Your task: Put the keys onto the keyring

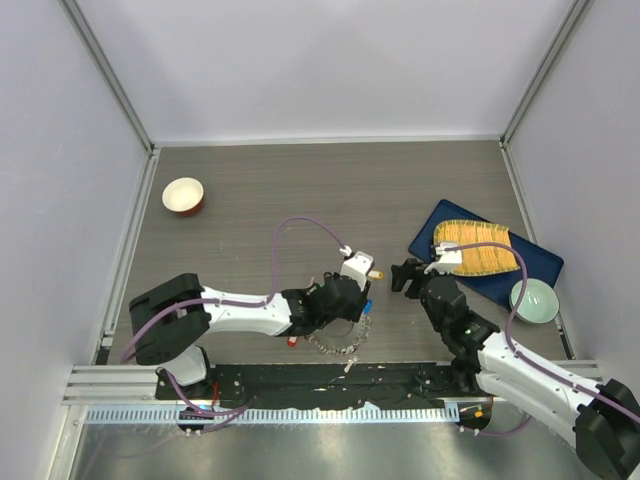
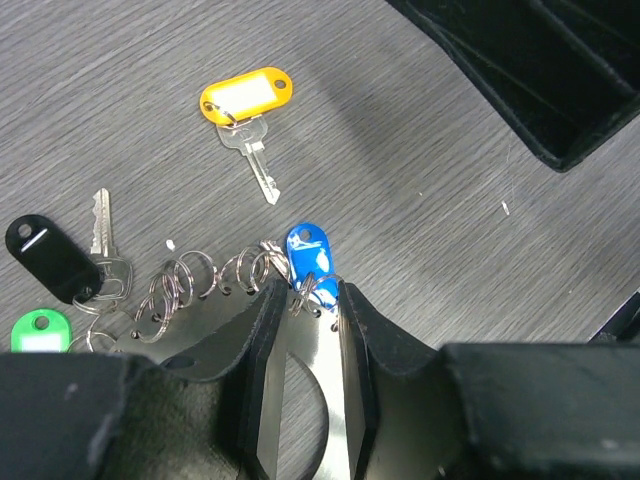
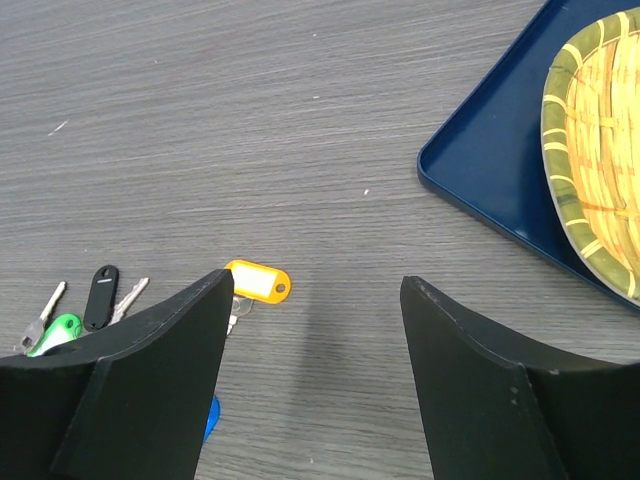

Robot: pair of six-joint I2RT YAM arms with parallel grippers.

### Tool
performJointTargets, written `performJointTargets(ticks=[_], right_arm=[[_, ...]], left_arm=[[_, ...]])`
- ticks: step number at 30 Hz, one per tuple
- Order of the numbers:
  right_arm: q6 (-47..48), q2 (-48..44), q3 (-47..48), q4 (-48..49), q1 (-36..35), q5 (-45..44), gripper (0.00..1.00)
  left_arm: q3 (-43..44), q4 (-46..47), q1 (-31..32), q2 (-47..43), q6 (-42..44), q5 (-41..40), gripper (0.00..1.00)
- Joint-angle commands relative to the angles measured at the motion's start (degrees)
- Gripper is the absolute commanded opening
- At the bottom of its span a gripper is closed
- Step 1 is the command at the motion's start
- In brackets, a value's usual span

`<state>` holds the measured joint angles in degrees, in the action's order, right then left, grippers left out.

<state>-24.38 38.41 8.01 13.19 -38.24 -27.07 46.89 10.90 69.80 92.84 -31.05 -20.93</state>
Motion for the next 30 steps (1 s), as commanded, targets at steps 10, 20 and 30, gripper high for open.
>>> performJointTargets(ticks=[10,20,30], right_arm=[[0.1,4.7,1.1,4.6,0.1,1.3,0.74],[0.4,6.2,1.5,4.9,0.1,2.6,0.73],[0.7,8.5,2.1,5.4,0.1,4.1,0.73]], left_arm=[[0.4,1.3,-1.9,1.6,2.2,5.6,0.29],[0.8,0.8,-2.5,3.8,1.5,5.9,0.29],[-0.2,1.8,-3.3,3.7,0.4,5.6,0.29]])
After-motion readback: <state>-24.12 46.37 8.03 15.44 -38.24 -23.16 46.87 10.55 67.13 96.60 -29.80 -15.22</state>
